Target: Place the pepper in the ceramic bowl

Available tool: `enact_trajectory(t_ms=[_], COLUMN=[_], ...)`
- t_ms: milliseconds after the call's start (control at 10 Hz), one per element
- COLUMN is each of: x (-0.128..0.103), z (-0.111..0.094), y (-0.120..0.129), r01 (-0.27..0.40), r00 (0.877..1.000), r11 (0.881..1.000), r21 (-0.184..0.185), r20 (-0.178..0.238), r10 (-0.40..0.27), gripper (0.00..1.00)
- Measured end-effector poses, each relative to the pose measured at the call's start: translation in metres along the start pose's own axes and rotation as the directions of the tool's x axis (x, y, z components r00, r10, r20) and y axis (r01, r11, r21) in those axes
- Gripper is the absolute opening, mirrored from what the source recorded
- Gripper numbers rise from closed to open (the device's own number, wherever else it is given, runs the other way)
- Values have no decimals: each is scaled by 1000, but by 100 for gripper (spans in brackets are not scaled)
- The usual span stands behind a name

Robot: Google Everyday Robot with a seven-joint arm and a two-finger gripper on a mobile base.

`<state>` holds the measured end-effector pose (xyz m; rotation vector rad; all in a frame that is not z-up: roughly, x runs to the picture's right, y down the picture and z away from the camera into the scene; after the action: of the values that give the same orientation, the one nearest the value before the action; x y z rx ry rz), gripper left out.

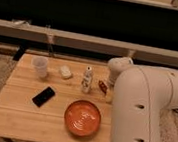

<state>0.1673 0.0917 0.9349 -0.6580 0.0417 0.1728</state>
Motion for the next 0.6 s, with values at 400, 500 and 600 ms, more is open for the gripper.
enact_trajectory(t_ms=[400, 500, 600], x=[-8, -12, -15], z=[10, 12, 13], y=[-2, -3, -4], r01=[13, 22, 28], r00=[1000, 1000, 1000], r11=[1000, 999, 999], r21=[-24, -29, -32], r20=[10, 11, 12], r10=[-13, -21, -28], gripper=[76, 65, 54])
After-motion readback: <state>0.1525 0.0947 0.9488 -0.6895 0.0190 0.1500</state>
